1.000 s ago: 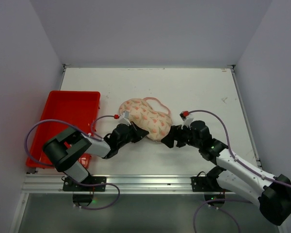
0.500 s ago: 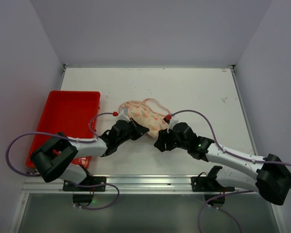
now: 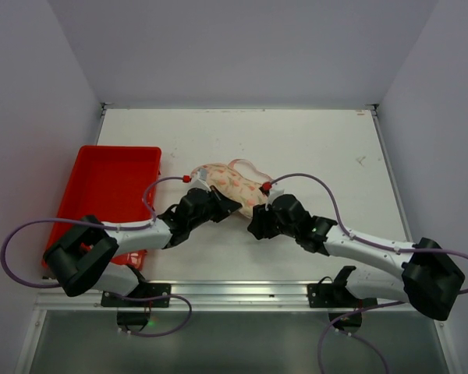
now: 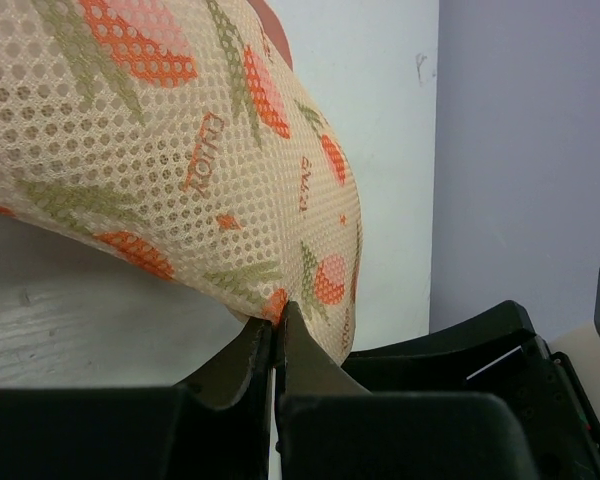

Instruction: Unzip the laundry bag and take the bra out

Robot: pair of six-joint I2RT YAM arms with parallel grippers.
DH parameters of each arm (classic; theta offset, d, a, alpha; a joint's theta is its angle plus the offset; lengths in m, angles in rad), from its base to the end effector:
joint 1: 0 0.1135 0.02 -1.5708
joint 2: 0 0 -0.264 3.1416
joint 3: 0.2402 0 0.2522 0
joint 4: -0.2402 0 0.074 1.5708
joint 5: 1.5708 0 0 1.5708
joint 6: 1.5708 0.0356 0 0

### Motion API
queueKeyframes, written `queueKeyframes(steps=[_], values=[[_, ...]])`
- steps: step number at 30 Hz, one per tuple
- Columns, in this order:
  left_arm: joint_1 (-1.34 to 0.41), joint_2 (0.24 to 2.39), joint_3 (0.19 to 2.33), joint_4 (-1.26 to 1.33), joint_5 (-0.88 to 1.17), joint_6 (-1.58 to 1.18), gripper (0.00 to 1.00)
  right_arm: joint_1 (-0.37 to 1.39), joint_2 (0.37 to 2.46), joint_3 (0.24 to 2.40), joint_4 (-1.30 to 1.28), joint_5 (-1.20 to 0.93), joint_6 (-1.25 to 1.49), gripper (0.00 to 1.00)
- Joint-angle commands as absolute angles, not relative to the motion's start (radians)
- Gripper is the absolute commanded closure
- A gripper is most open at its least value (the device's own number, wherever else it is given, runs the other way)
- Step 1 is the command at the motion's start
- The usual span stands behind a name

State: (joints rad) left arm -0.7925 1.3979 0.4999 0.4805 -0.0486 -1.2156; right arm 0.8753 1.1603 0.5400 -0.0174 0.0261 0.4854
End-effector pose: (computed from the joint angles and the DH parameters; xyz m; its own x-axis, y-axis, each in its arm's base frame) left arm 0.1938 -0.1941 0.1750 -0.7366 -0.5867 -0.3364 -0.0304 0.5256 -0.8502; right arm 0.1525 0.1813 0.1968 -0.6892 -0.0979 -0.7179 -0.4889 0.7941 0.3611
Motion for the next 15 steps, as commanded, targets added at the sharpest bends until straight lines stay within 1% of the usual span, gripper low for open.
queueKeyframes(steps=[1, 7, 15], values=[[-0.796, 1.371, 0.538, 0.497, -0.040, -1.223, 1.00, 0.879, 1.172, 0.594, 0.043, 0.081, 0.474, 0.51], [-0.796, 1.371, 0.532, 0.512, -0.021, -1.220, 1.00, 0.879, 1.212, 0.615, 0.067, 0.064, 0.474, 0.51], [-0.796, 1.370, 0.502, 0.538, -0.005, -1.218, 1.00, 0.879, 1.203, 0.606, 0.107, 0.060, 0.472, 0.49]])
